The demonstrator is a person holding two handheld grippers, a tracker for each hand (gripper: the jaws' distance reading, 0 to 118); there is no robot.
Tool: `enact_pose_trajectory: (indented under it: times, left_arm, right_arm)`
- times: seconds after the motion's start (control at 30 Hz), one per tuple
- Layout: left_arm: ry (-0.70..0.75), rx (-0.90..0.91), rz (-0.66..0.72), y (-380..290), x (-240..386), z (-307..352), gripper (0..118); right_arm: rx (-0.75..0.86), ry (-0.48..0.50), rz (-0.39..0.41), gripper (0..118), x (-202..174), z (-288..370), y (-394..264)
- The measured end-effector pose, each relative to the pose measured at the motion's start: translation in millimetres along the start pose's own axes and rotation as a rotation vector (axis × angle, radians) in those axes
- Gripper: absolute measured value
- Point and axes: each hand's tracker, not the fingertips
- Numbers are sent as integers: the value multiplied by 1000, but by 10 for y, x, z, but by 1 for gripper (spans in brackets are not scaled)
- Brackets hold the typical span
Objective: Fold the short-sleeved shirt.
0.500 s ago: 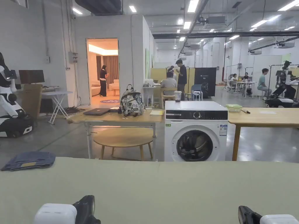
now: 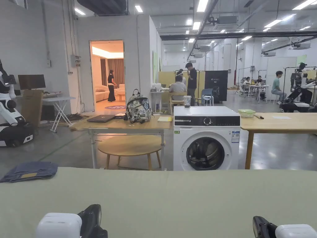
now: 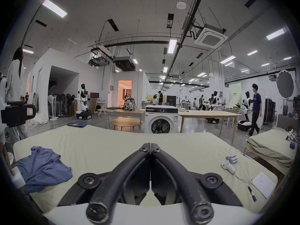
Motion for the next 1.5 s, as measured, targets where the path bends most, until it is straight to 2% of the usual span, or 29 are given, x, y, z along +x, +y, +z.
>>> enact_pose_trajectory:
  times: [0.53,0.73,0.8,0.87,1.07,1.2,1.5]
  left_arm:
    - [-6,6,-7,11,21,23,0]
    - [44,21,-57,-115,50,-135,0]
    - [54,-24,-30,-136,44,-214,0]
    - [-16,-47,32,-168,0,-229,0]
    - [18,-47,-21,-166,46,-199,0]
    - [21,-36,-21,-150,58,-198,0]
    - [20,-25,-27,-145,44,-143,0]
  right_arm:
    - [8,-9,-5,0,17,27,7]
    - [26,-4,-11,0,19,-86,-72]
    - [2,-16,-15,0,-1,-160,-75]
    - [-4,-14,-13,0,-12,-151,-101]
    - [-8,-38,50,0,-53,-162,-110]
    - [-7,-36,23,0,-32,-164,-77]
    - [-12,-30,23,0,-18,-126,-74]
